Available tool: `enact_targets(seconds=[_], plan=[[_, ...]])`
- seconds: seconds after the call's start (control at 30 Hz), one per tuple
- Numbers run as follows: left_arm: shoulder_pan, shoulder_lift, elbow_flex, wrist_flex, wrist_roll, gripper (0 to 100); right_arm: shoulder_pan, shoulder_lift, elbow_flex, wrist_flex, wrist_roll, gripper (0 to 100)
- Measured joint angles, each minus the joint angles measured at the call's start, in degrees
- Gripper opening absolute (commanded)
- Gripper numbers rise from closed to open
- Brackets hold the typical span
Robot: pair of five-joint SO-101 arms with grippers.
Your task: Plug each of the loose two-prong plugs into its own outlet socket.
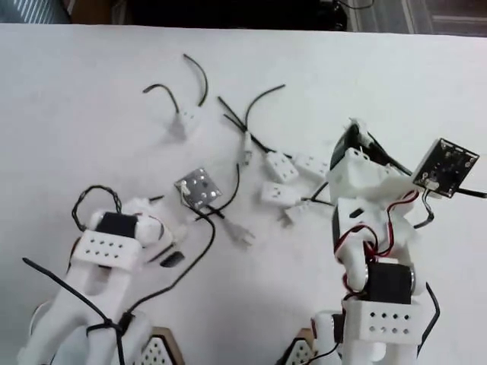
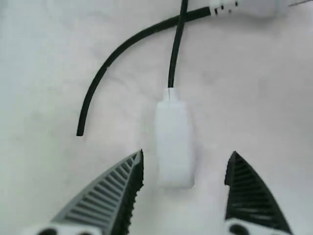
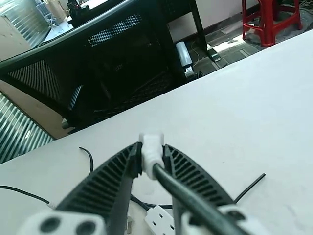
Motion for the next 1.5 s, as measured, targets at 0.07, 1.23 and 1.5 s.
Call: enact_targets(seconds=[0.07, 1.23, 1.5], plan=[[-1.5, 0.0, 0.0, -0.8, 0.4, 29, 0.0, 0.0, 0.0, 0.0, 0.0, 1.8], [-11.3, 0.4, -10.0, 1.3, -7.6, 33, 0.0, 0.0, 0.0, 0.0, 1.9, 1.8], [-10.5, 16.0, -13.6, -0.4, -9.1, 32, -1.7, 0.0, 1.1, 0.0, 2.3, 1.9]])
